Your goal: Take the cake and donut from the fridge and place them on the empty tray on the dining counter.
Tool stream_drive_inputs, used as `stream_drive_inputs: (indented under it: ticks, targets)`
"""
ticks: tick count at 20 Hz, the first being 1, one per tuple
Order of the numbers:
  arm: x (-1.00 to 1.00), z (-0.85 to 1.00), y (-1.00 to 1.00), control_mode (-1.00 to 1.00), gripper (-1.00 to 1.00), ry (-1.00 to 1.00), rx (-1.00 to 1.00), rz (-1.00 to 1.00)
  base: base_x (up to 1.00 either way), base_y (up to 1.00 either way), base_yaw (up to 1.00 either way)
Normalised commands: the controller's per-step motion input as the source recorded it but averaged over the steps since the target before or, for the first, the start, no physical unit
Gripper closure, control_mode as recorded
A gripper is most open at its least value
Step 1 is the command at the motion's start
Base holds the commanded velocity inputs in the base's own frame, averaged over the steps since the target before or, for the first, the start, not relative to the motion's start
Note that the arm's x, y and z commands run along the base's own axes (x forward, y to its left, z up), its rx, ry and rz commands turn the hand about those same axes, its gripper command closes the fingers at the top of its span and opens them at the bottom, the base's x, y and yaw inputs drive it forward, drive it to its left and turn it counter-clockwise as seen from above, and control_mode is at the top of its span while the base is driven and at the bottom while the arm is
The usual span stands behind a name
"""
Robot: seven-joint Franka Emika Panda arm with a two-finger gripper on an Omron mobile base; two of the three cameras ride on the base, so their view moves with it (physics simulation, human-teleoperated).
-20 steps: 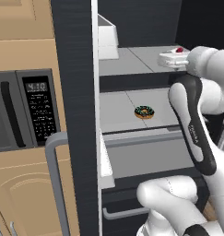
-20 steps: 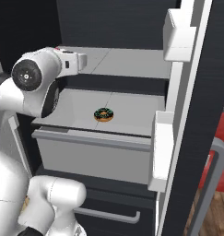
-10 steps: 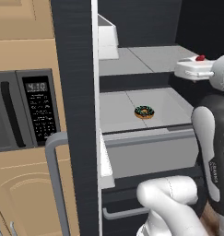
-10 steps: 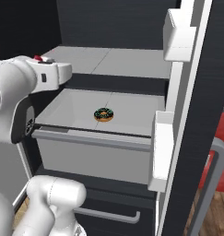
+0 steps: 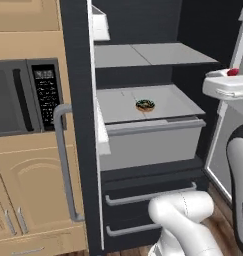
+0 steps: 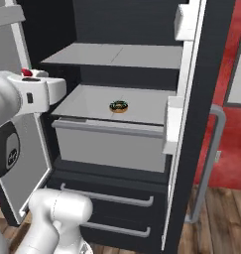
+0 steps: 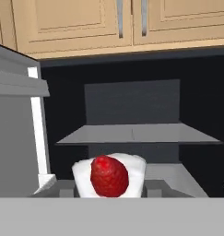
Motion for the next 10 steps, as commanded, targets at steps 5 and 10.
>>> stream_drive_inputs:
  ticks: [5, 10]
  targets:
    - [0.00, 0.00, 0.00, 1.00, 1.00, 0.00, 0.00, 0.00, -1.00, 0.00, -0.03]
    - [0.00, 0.00, 0.00, 1.00, 1.00, 0.00, 0.00, 0.00, -1.00, 0.00, -0.01]
